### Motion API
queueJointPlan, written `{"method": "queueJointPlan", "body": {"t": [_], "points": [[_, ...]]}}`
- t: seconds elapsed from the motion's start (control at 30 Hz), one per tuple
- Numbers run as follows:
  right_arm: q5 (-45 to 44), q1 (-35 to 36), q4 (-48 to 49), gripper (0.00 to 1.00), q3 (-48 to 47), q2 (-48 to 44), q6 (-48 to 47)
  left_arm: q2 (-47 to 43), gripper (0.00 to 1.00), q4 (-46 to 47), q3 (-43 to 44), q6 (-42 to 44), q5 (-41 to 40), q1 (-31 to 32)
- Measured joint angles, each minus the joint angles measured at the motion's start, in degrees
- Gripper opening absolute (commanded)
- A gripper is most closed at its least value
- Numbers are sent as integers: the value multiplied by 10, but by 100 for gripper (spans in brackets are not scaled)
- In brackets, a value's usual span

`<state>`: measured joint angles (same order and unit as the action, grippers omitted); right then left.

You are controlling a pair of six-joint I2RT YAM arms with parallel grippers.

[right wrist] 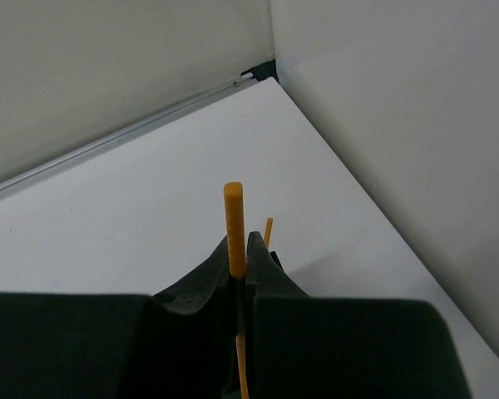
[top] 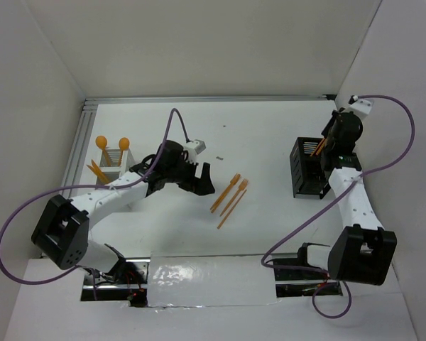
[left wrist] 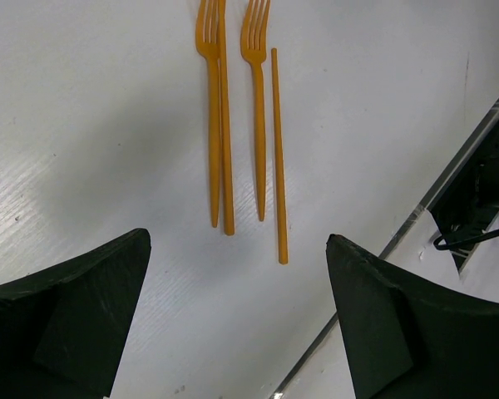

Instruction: Sort the eating utensils into containers

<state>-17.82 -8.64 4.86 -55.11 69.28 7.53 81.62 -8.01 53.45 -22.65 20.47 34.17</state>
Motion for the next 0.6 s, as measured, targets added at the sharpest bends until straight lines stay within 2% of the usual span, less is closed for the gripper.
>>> {"method": "queueJointPlan", "body": {"t": [0.23, 0.33, 0.37, 0.4, 0.5, 0.6], "points": [[31, -5, 56, 0, 13, 46, -4, 19, 98, 6, 0, 2, 0, 0], [42, -5, 80, 5, 23, 63, -4, 23, 97, 7, 0, 3, 0, 1], [45, -5, 82, 9, 26, 68, -3, 24, 97, 7, 0, 4, 0, 1], [48, -5, 86, 21, 29, 72, -3, 24, 96, 7, 0, 5, 0, 2], [53, -6, 92, 45, 32, 82, 2, 24, 96, 7, 0, 9, -3, 4], [56, -6, 92, 64, 31, 86, 5, 26, 95, 6, 1, 16, -9, 7]]}}
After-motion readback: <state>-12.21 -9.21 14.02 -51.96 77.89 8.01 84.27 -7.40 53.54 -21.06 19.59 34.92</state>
